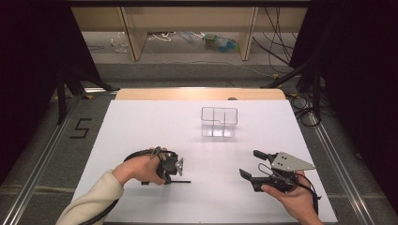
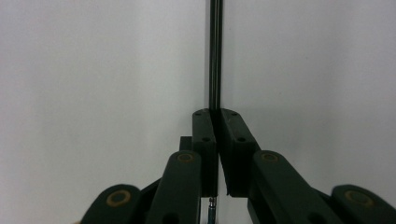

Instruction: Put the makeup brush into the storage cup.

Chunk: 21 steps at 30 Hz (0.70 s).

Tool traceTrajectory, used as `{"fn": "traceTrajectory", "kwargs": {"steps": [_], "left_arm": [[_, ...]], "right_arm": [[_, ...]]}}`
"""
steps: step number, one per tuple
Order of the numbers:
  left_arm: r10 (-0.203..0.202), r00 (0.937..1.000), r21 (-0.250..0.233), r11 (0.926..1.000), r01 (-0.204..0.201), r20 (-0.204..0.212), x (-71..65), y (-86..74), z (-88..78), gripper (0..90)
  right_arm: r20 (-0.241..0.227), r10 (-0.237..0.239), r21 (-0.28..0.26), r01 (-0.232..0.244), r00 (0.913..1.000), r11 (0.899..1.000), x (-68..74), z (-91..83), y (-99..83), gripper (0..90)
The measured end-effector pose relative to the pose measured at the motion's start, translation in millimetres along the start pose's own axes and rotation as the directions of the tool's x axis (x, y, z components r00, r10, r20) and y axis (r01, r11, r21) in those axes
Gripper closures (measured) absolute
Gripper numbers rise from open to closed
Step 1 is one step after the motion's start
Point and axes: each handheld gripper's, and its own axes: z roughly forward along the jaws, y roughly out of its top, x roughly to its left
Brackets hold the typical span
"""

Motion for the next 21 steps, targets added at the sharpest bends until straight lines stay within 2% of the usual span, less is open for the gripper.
{"fn": "traceTrajectory", "kwargs": {"steps": [13, 17, 18, 21], "left_arm": [[-0.003, 1.0000, -0.002, 1.0000, 0.003, 0.002, 0.1, -0.1, -0.2, 85.0], [0.002, 1.0000, 0.003, 1.0000, -0.002, 0.008, 0.8, -0.8, -0.8, 85.0], [0.005, 1.0000, 0.000, 1.0000, -0.005, 0.005, 0.9, -0.9, -1.2, 85.0], [0.006, 1.0000, -0.008, 0.9999, -0.006, -0.007, 1.1, -0.8, -4.5, 85.1]], "right_arm": [[0.004, -0.003, -0.009, 0.003, 1.0000, 1.000, 0.0, 0.9, -0.3, 18.7], [-0.001, -0.002, 0.003, 0.002, 1.0000, 1.000, -0.4, 0.5, -0.1, 18.7], [-0.004, 0.010, 0.012, -0.010, 0.9999, 1.000, 0.2, 0.3, -0.2, 18.7], [-0.009, 0.000, -0.015, 0.000, 1.0000, 1.000, -0.5, 2.8, -1.0, 18.7]]}}
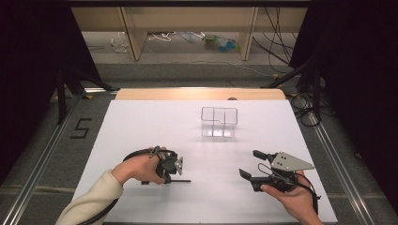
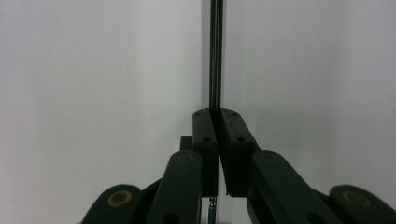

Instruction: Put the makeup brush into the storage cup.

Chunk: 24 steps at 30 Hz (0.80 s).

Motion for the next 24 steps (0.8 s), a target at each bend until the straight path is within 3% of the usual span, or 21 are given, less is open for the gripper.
{"fn": "traceTrajectory", "kwargs": {"steps": [1, 7, 9, 10, 11, 12, 13, 15, 18, 21, 24], "left_arm": [[0.001, 1.0000, -0.005, 1.0000, -0.001, -0.004, -0.6, 0.4, -1.9, 85.0], [0.015, 0.9998, -0.036, 0.9992, -0.016, -0.016, -6.1, 4.8, -12.0, 85.0], [0.026, 0.9994, -0.034, 0.9991, -0.027, -0.021, -6.7, 5.7, -14.0, 85.0], [0.029, 0.9993, -0.036, 0.9989, -0.030, -0.022, -7.6, 6.4, -15.4, 85.0], [0.027, 0.9993, -0.044, 0.9986, -0.028, -0.025, -9.8, 7.7, -18.0, 85.0], [0.030, 0.9992, -0.047, 0.9984, -0.031, -0.027, -10.8, 8.5, -19.6, 85.0], [0.030, 0.9992, -0.047, 0.9984, -0.031, -0.027, -10.8, 8.5, -19.6, 85.1], [0.045, 0.9983, -0.046, 0.9979, -0.046, -0.038, -12.2, 10.2, -23.7, 85.1], [0.056, 0.9976, -0.058, 0.9966, -0.059, -0.039, -15.4, 14.5, -28.5, 85.0], [0.064, 0.9970, -0.058, 0.9961, -0.067, -0.043, -16.8, 17.2, -30.2, 85.1], [0.078, 0.9960, -0.066, 0.9946, -0.080, -0.045, -18.6, 22.2, -33.9, 85.0]], "right_arm": [[-0.002, -0.002, 0.021, 0.002, 1.0000, 1.000, 0.4, -1.8, 0.7, 18.8], [-0.027, -0.006, 0.015, 0.006, 0.9996, 1.000, 1.0, 1.0, -0.2, 20.3], [-0.020, -0.011, 0.035, 0.012, 0.9997, 0.999, 1.6, 0.8, 0.2, 20.5], [-0.034, -0.007, 0.009, 0.007, 0.9994, 1.000, 2.1, 4.3, -1.0, 20.5], [-0.037, -0.009, 0.030, 0.011, 0.9993, 0.999, 2.1, 3.6, -0.5, 20.5], [-0.045, -0.014, 0.012, 0.015, 0.9989, 1.000, 2.7, 6.4, -1.3, 20.8], [-0.048, -0.015, 0.033, 0.017, 0.9987, 0.999, 3.7, 5.6, -0.6, 21.0], [-0.060, -0.022, 0.014, 0.022, 0.9979, 1.000, 4.8, 8.3, -0.9, 21.1], [-0.060, -0.024, 0.039, 0.026, 0.9979, 0.999, 5.3, 7.6, -0.2, 21.2], [-0.061, -0.021, 0.025, 0.023, 0.9979, 0.999, 6.6, 10.2, -0.5, 21.4], [-0.074, -0.032, 0.057, 0.037, 0.9967, 0.998, 8.7, 11.7, 0.7, 21.4]]}}
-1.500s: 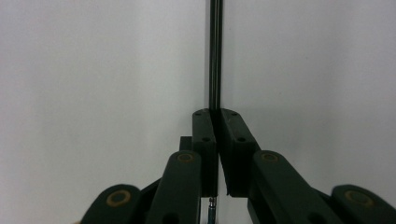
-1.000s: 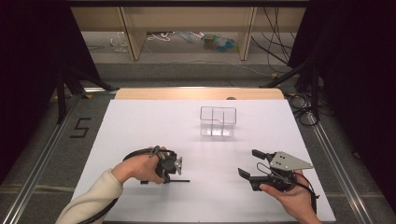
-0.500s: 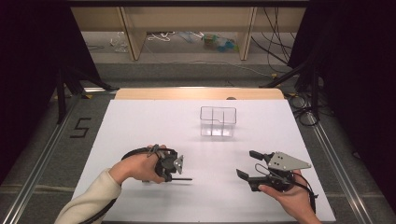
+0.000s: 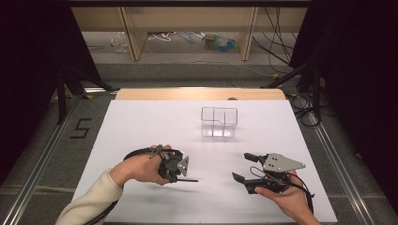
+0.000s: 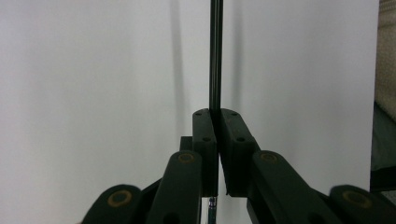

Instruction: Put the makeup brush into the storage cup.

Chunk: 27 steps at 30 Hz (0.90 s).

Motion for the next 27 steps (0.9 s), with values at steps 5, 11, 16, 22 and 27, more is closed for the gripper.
{"fn": "traceTrajectory", "kwargs": {"steps": [5, 11, 16, 22, 27], "left_arm": [[0.015, 0.9999, -0.007, 0.9999, -0.015, -0.004, -0.2, 5.6, -2.4, 85.1], [0.028, 0.9996, -0.029, 0.9992, -0.028, -0.009, -1.2, 16.8, -5.1, 85.0], [0.053, 0.9984, -0.029, 0.9981, -0.054, -0.021, -2.4, 25.2, -9.8, 85.0], [0.086, 0.9961, -0.017, 0.9961, -0.087, -0.021, -3.9, 31.9, -12.3, 85.0], [0.095, 0.9952, -0.017, 0.9952, -0.096, -0.023, -3.6, 35.4, -12.9, 85.1]], "right_arm": [[-0.024, -0.006, -0.009, 0.005, 0.9997, 1.000, 1.5, 5.5, 0.1, 21.5], [-0.051, -0.002, -0.012, 0.001, 0.9987, 1.000, 6.5, 14.1, 1.2, 21.6], [-0.067, -0.009, -0.005, 0.009, 0.9977, 1.000, 9.0, 18.5, 1.7, 21.7], [-0.088, -0.013, 0.000, 0.013, 0.9960, 1.000, 13.4, 24.5, 2.8, 21.7], [-0.107, -0.021, 0.009, 0.022, 0.9940, 1.000, 16.6, 28.8, 3.6, 21.9]]}}
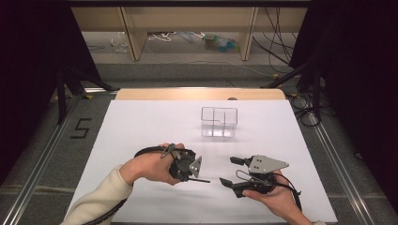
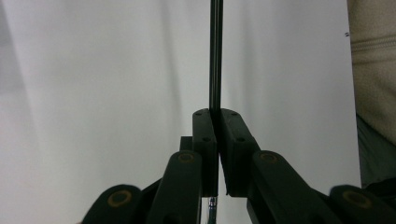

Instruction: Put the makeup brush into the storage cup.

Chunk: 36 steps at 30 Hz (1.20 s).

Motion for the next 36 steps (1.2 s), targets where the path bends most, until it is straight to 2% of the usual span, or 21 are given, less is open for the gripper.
{"fn": "traceTrajectory", "kwargs": {"steps": [1, 2, 3, 5, 7, 9, 16, 17, 18, 19, 20, 21, 24, 25, 26, 27, 28, 29, 32, 34, 36], "left_arm": [[0.002, 1.0000, -0.001, 1.0000, -0.002, 0.000, 0.1, 0.6, -0.1, 85.1], [-0.027, 0.9996, -0.028, 0.9993, 0.027, 0.009, -1.8, 1.3, 1.5, 85.0], [-0.026, 0.9996, -0.027, 0.9993, 0.026, 0.009, -1.8, 1.9, 1.4, 85.0], [0.002, 1.0000, -0.013, 0.9999, -0.002, 0.001, 0.1, 5.0, -0.2, 85.0], [0.006, 1.0000, -0.015, 0.9999, -0.006, -0.002, 0.1, 7.4, -0.6, 85.0], [-0.008, 1.0000, -0.030, 0.9995, 0.008, 0.003, -1.0, 8.4, 0.0, 85.0], [0.007, 1.0000, -0.040, 0.9992, -0.007, 0.001, -2.2, 15.8, -1.6, 85.0], [0.033, 0.9995, -0.022, 0.9992, -0.033, -0.005, -0.9, 17.0, -3.0, 85.0], [0.014, 0.9999, -0.040, 0.9991, -0.014, -0.002, -2.3, 17.6, -2.3, 85.0], [0.030, 0.9995, -0.027, 0.9992, -0.031, -0.006, -1.2, 18.5, -3.4, 85.0], [0.015, 0.9999, -0.041, 0.9991, -0.016, -0.002, -2.4, 18.9, -3.0, 85.1], [0.033, 0.9995, -0.030, 0.9990, -0.033, -0.002, -1.3, 20.0, -4.1, 85.0], [0.021, 0.9998, -0.049, 0.9986, -0.021, -0.007, -3.0, 22.0, -3.6, 85.0], [0.044, 0.9990, -0.031, 0.9985, -0.044, -0.012, -1.6, 22.8, -5.0, 85.0], [0.044, 0.9990, -0.031, 0.9985, -0.044, -0.012, -1.6, 22.8, -5.0, 85.0], [0.025, 0.9996, -0.048, 0.9985, -0.026, -0.008, -3.0, 23.2, -4.3, 85.0], [0.043, 0.9990, -0.035, 0.9984, -0.044, -0.013, -2.1, 24.4, -5.6, 85.0], [0.031, 0.9995, -0.049, 0.9983, -0.031, -0.010, -3.2, 25.1, -5.0, 85.0], [0.034, 0.9994, -0.049, 0.9982, -0.035, -0.008, -3.6, 26.6, -5.4, 85.1], [0.040, 0.9991, -0.049, 0.9980, -0.040, -0.012, -3.9, 28.5, -5.8, 85.1], [0.045, 0.9989, -0.049, 0.9977, -0.045, -0.012, -3.9, 30.2, -6.1, 85.0]], "right_arm": [[0.002, 0.001, -0.008, -0.001, 1.0000, 1.000, 0.8, 1.2, -0.1, 22.0], [-0.003, -0.001, -0.003, 0.001, 1.0000, 1.000, 1.4, 1.5, 0.2, 22.0], [-0.003, -0.004, -0.006, 0.004, 1.0000, 1.000, 1.7, 2.5, 0.2, 22.1], [-0.012, -0.006, 0.003, 0.007, 0.9999, 1.000, 2.6, 3.0, 0.8, 22.1], [-0.009, -0.009, -0.013, 0.009, 0.9999, 1.000, 4.1, 5.6, 0.3, 22.3], [-0.023, -0.013, -0.001, 0.013, 0.9997, 1.000, 4.6, 5.8, 0.9, 22.7], [-0.040, -0.021, 0.006, 0.022, 0.9990, 1.000, 8.4, 11.6, 0.8, 23.7], [-0.040, -0.021, 0.006, 0.022, 0.9990, 1.000, 8.4, 11.6, 0.8, 23.7], [-0.041, -0.024, 0.001, 0.024, 0.9989, 1.000, 9.7, 14.0, 0.8, 24.0], [-0.051, -0.025, 0.017, 0.026, 0.9984, 1.000, 9.6, 13.8, 1.3, 24.1], [-0.052, -0.027, 0.018, 0.028, 0.9983, 0.999, 10.0, 14.6, 1.2, 24.1], [-0.044, -0.029, 0.034, 0.031, 0.9986, 0.999, 11.0, 14.7, 1.7, 24.3], [-0.056, -0.036, 0.014, 0.037, 0.9978, 0.999, 12.5, 19.7, 1.3, 24.9], [-0.064, -0.031, 0.018, 0.032, 0.9975, 0.999, 13.1, 20.6, 1.5, 25.2], [-0.064, -0.031, 0.018, 0.032, 0.9975, 0.999, 13.1, 20.6, 1.5, 25.2], [-0.070, -0.037, 0.023, 0.038, 0.9969, 0.999, 14.2, 22.3, 1.4, 26.6], [-0.073, -0.040, 0.028, 0.042, 0.9965, 0.999, 14.6, 23.0, 1.3, 26.8], [-0.073, -0.041, 0.025, 0.043, 0.9965, 0.999, 15.3, 23.9, 1.2, 27.1], [-0.059, -0.052, 0.043, 0.054, 0.9969, 0.998, 16.0, 23.6, 1.5, 27.7], [-0.078, -0.042, 0.026, 0.044, 0.9960, 0.999, 16.4, 25.6, 1.0, 28.7], [-0.072, -0.046, 0.019, 0.048, 0.9964, 0.999, 16.6, 26.3, 0.7, 28.9]]}}
